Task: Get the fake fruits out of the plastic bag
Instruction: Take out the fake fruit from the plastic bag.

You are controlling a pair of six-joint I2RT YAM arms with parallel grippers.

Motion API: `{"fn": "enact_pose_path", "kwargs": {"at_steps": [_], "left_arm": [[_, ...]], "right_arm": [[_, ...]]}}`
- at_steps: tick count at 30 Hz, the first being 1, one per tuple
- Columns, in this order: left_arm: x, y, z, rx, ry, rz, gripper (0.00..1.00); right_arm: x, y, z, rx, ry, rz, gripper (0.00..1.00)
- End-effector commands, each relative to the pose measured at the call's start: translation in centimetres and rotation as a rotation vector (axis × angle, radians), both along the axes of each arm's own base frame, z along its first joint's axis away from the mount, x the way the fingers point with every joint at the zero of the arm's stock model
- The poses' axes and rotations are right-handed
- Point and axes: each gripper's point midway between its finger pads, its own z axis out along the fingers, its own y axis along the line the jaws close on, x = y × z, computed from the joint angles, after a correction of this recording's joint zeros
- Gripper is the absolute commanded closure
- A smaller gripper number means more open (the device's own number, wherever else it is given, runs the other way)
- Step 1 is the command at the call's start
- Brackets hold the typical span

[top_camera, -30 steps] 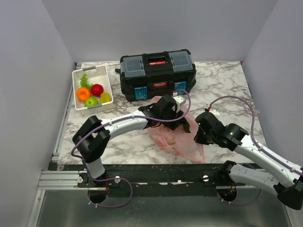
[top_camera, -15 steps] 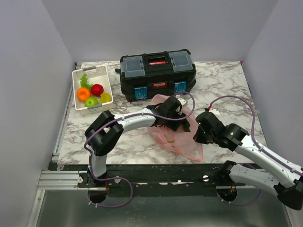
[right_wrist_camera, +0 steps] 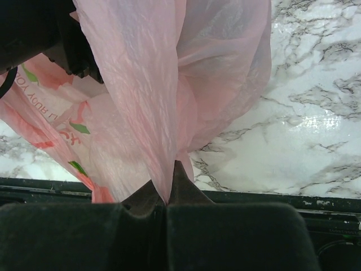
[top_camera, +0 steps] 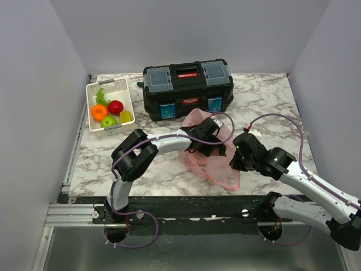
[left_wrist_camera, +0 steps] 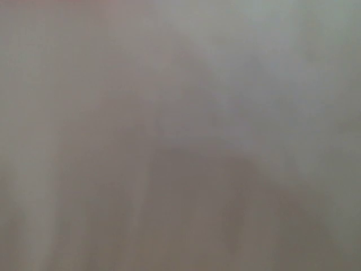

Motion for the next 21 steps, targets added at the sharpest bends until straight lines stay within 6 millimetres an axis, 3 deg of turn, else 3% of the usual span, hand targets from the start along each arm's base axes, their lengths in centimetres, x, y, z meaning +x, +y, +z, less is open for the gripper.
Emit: {"fn": "enact_pose_path", "kwargs": {"at_steps": [1,6,10,21], "left_arm": [[0.8,0.0,-0.3,0.022,-0.03,0.026,0.43],[0.7,0.0,2.0,-0.02,-0.056,0.022,0.68],[0.1,-0.1,4.0,-0.059,-0.053,0.013,0.81],[-2.4,0.0,8.6,-0.185,-0.023,-0.03,0.95]], "right_arm": [[-0.1,0.1,-0.1,0.005,0.001,0.011,0.99],[0.0,0.1,-0.1,0.004,-0.004,0.01,0.99],[0.2,0.4,-0.1,0.005,-0.006,0.018,0.99],[0.3,0.4,-0.7,-0.01,-0.006,0.02,0.99]]}}
